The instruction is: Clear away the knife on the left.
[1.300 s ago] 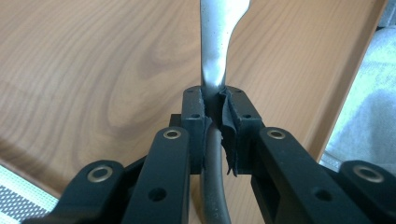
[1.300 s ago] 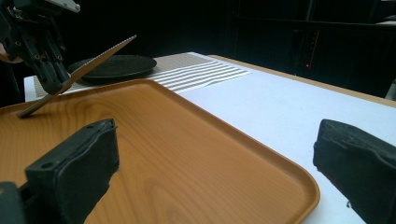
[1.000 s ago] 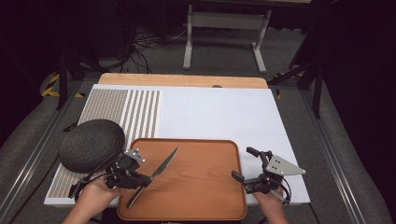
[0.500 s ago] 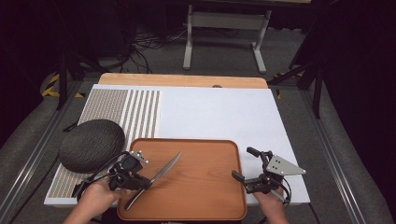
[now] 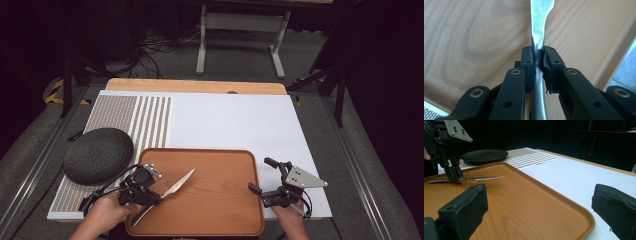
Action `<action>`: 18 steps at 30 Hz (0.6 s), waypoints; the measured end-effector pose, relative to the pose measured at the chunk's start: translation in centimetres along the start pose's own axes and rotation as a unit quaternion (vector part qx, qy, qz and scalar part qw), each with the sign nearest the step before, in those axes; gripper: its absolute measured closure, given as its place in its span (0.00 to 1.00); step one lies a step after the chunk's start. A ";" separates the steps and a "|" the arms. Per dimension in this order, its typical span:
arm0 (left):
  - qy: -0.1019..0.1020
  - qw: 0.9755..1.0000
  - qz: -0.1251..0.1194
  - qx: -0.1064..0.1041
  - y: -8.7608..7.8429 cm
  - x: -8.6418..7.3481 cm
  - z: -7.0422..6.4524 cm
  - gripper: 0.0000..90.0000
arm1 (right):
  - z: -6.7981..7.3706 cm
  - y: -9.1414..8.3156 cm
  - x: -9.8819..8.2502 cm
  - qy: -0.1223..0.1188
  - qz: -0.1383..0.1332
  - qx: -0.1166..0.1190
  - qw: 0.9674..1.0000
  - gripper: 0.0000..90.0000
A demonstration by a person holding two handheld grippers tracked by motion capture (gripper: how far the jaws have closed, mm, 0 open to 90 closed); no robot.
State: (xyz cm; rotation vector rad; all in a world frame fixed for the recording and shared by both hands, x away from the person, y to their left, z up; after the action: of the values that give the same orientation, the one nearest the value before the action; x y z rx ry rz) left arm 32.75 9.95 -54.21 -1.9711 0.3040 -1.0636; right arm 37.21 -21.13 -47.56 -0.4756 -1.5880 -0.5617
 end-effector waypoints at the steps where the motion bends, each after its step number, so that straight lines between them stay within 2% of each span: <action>1: -0.001 1.000 0.001 0.001 0.1 0.0 0.0 0.88 | 0.0 0.0 0.0 0.000 -0.001 0.000 1.000 0.01; 5: -0.005 1.000 0.007 0.003 0.2 -0.2 0.1 0.88 | 0.0 0.0 0.0 0.000 -0.001 0.000 1.000 0.01; 13: -0.009 1.000 0.002 -0.001 0.3 -0.2 0.1 0.88 | 0.0 -0.1 0.1 0.000 -0.001 0.000 1.000 0.01; 18: -0.003 1.000 0.003 0.001 0.3 -0.2 0.1 0.88 | 0.0 -0.1 0.1 0.000 -0.002 0.000 1.000 0.01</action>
State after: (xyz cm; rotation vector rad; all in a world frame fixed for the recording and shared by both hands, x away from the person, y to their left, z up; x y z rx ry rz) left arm 32.74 9.93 -54.62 -1.9705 0.3057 -1.0528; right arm 37.14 -21.17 -47.47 -0.4723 -1.5894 -0.5639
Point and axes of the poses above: each handheld gripper's, and its own axes: y roughly forward along the jaws, x roughly out of its top, z roughly to its left, the point moved 10 cm from there along y, roughly forward along the jaws, and after that the axes turned 15 degrees about -z, right-handed, at the moved point
